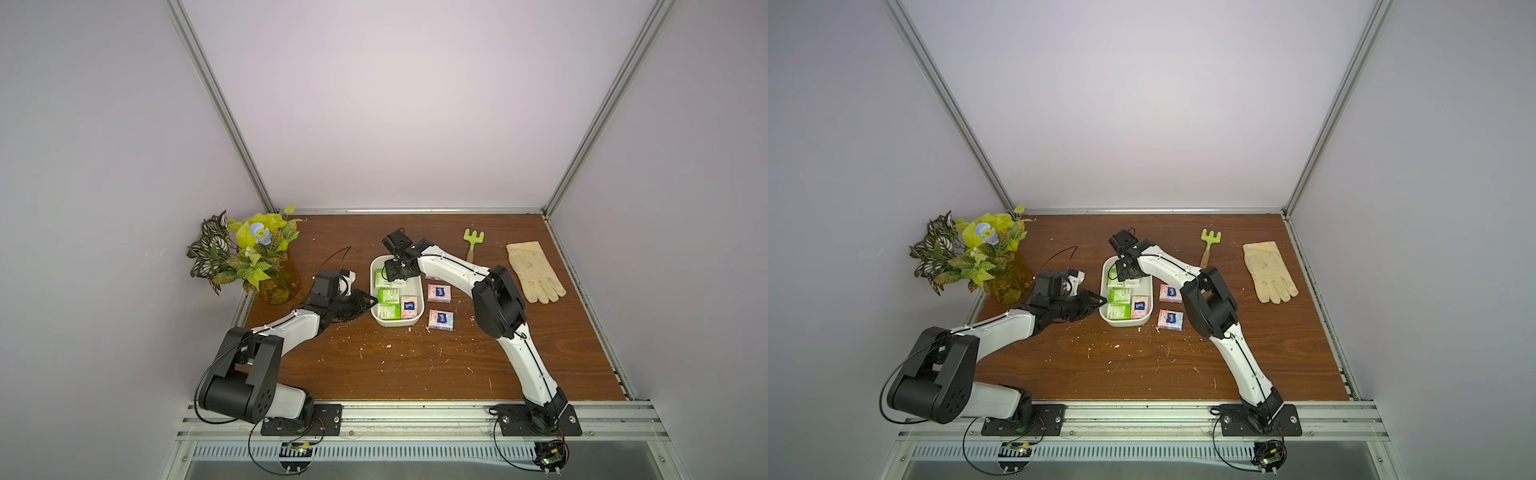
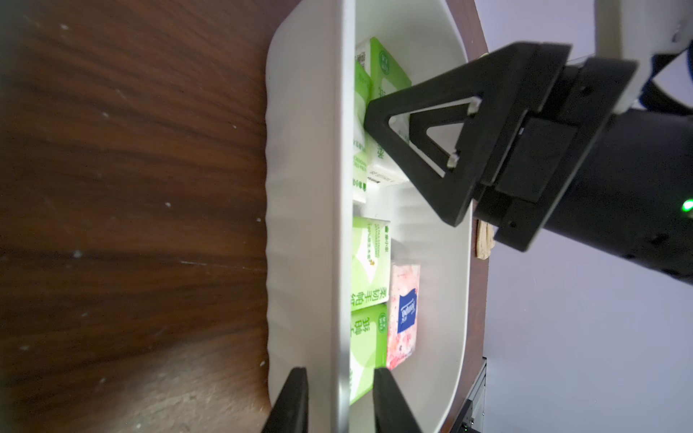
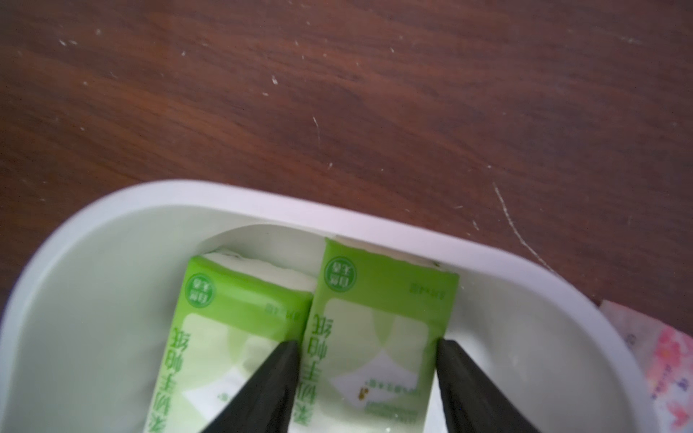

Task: Take the pocket tissues out of the storage box
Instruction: Pick up the pocket tissues from the storage box.

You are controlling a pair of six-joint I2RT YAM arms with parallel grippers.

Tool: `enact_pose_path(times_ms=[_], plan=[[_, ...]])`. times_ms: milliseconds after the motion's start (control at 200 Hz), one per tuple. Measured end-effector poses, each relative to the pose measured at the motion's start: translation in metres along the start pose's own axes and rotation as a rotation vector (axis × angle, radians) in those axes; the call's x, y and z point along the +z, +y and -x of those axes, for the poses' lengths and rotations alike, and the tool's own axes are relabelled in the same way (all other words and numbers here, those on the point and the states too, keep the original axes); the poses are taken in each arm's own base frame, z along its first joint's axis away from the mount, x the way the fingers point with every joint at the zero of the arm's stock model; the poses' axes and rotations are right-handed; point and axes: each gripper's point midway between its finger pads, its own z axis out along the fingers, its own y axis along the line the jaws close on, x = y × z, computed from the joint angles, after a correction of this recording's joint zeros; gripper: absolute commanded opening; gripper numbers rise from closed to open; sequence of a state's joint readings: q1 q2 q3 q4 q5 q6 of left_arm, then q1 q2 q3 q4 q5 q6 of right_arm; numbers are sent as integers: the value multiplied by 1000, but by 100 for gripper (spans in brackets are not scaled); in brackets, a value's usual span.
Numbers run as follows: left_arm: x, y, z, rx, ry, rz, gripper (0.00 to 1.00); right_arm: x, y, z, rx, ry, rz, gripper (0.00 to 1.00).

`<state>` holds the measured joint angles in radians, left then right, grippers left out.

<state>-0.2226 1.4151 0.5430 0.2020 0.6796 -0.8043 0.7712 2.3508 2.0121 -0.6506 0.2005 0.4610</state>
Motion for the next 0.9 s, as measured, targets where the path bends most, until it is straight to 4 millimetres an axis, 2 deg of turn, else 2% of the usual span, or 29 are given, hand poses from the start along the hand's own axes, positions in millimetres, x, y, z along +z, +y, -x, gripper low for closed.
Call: enact_pose_path(times_ms=[405, 901], plan=[[0, 0, 0, 0, 0, 0, 27, -1, -9, -3, -18, 8, -52, 70], [0, 3, -3, -11, 10, 12, 26, 8, -11, -9, -21, 25, -63, 70]])
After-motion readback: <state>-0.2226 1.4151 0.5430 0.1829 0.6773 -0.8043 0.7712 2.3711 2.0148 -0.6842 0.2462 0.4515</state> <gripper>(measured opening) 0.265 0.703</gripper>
